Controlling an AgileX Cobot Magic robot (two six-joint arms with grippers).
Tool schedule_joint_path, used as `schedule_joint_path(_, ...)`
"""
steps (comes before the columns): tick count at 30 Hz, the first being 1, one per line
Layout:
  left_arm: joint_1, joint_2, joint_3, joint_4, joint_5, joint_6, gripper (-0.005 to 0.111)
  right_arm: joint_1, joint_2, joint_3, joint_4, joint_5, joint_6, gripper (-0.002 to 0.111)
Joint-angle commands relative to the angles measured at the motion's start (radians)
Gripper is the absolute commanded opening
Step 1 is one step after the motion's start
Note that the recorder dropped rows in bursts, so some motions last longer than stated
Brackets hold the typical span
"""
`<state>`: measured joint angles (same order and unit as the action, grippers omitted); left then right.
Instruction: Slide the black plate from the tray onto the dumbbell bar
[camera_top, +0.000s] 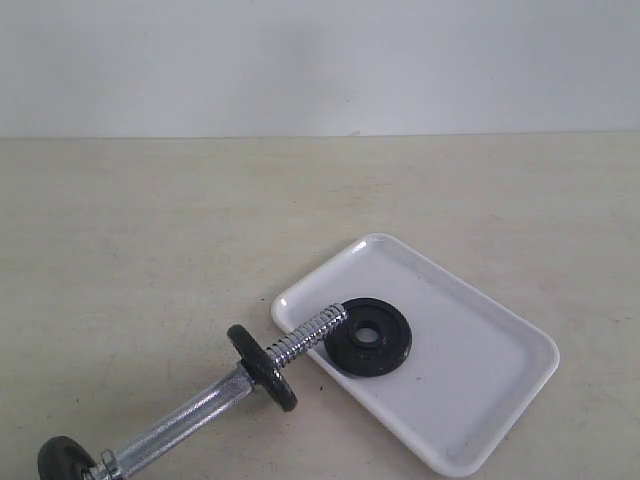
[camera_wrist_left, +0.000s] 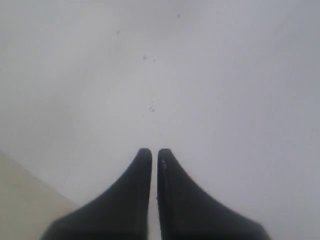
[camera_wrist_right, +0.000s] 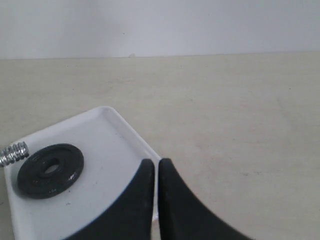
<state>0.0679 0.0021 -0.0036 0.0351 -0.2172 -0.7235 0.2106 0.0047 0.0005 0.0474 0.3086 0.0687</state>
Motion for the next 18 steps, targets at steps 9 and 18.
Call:
schedule_joint_path(9, -0.01, -0.002, -0.173, 0.414, -0.201, -0.197, 0.004, -0.002, -0.005, 0.0, 0.237, -0.56, 0.426, 0.001)
schedule_joint_path(18, -0.01, -0.002, -0.26, 0.462, -0.201, -0.23, 0.004, -0.002, -0.005, 0.0, 0.237, -0.559, 0.588, 0.001)
